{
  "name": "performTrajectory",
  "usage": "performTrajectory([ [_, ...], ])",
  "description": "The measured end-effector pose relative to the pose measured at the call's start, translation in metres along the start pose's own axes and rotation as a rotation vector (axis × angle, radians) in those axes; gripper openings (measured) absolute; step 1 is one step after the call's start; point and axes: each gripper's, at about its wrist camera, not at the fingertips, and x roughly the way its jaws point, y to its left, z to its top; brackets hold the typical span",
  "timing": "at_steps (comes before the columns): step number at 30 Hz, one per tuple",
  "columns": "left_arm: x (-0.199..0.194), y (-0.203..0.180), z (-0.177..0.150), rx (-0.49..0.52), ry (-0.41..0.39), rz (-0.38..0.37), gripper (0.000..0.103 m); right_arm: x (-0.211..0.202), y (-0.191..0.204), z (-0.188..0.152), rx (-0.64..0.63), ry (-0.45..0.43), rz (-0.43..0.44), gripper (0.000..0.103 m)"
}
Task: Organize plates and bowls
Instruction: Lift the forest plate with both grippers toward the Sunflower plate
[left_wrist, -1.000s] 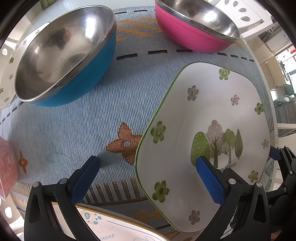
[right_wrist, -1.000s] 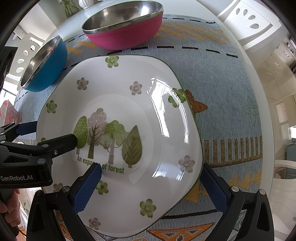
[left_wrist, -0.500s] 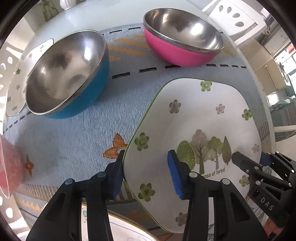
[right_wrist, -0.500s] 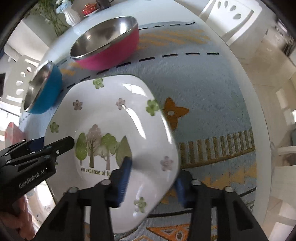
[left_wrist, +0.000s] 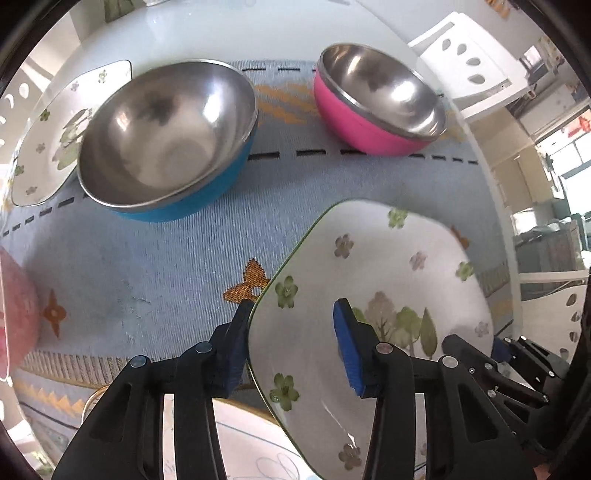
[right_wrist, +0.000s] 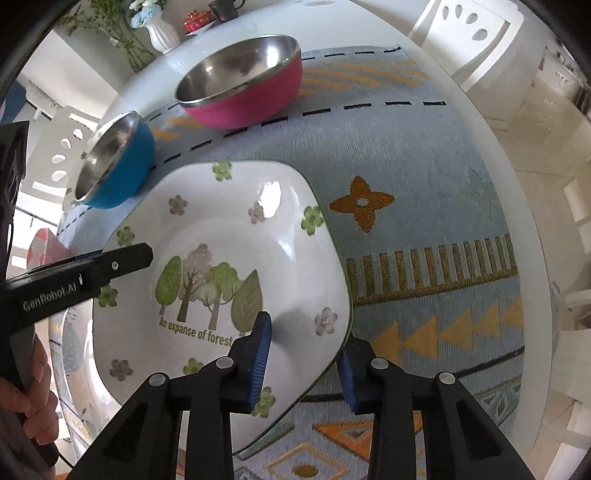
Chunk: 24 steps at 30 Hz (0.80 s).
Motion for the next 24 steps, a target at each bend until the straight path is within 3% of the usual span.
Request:
performTrajectory([
  [11, -0.026, 0.009, 0.016, 0.007, -0.025, -0.068, 0.04, -0.027, 0.014, -0.016, 0.018, -0.046, 0.013, 0.028],
  [19, -0.042, 0.014, 0.006, 0.012, -0.054, -0.055, 0.04, -0.029, 0.025, -0.033, -0.001, -0.061, 0.005, 0.026],
  [24, -0.051, 0.033, -0.02, 0.003, -0.071, -0.054, 0.04, -0.034, 0.032, -0.033, -0.035, -0.077, -0.004, 0.026],
])
